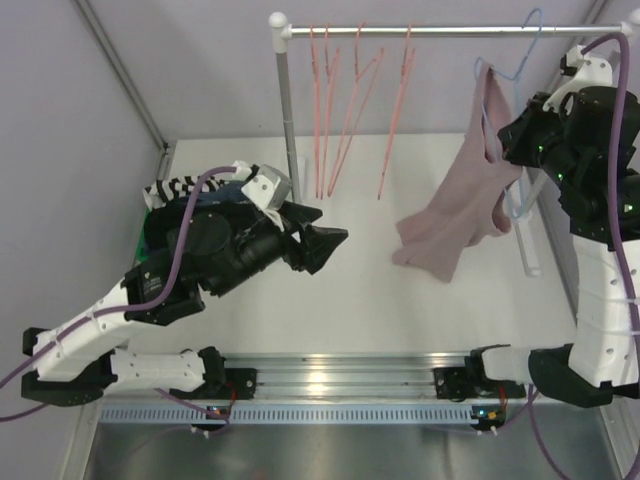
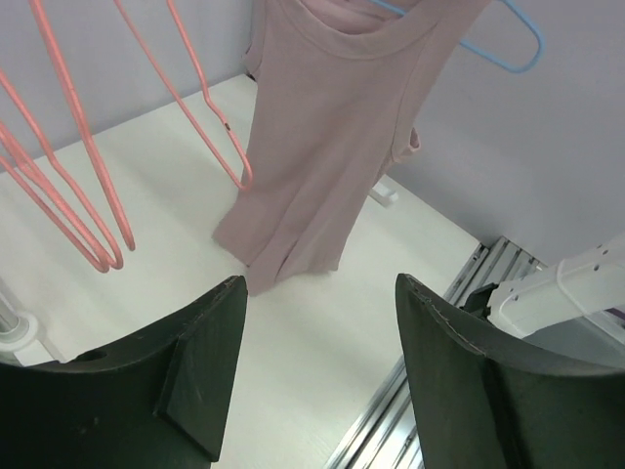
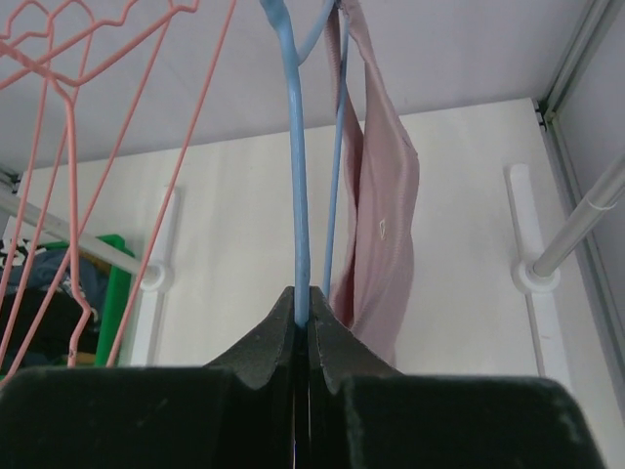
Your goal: Place the tank top on the hanger
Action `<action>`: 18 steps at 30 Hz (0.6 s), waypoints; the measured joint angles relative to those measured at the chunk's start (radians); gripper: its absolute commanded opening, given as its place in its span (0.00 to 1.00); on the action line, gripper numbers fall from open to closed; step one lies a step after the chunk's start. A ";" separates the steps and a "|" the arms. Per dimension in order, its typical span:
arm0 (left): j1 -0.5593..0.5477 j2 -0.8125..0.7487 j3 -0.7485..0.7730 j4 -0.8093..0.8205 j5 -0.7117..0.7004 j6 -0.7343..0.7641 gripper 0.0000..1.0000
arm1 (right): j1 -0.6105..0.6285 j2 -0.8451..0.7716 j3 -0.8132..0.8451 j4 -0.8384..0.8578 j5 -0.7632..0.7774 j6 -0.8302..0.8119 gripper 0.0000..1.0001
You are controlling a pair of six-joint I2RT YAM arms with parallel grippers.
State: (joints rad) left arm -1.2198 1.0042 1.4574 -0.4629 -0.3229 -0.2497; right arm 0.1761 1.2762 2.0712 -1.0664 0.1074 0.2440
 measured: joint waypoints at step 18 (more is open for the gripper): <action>0.098 0.122 -0.047 0.057 0.151 0.023 0.67 | -0.373 0.142 0.124 -0.031 -0.298 -0.035 0.00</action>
State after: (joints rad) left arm -1.1221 1.1267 1.4105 -0.4057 -0.1719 -0.2268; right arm -0.1967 1.4181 2.1956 -1.0973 -0.1902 0.2089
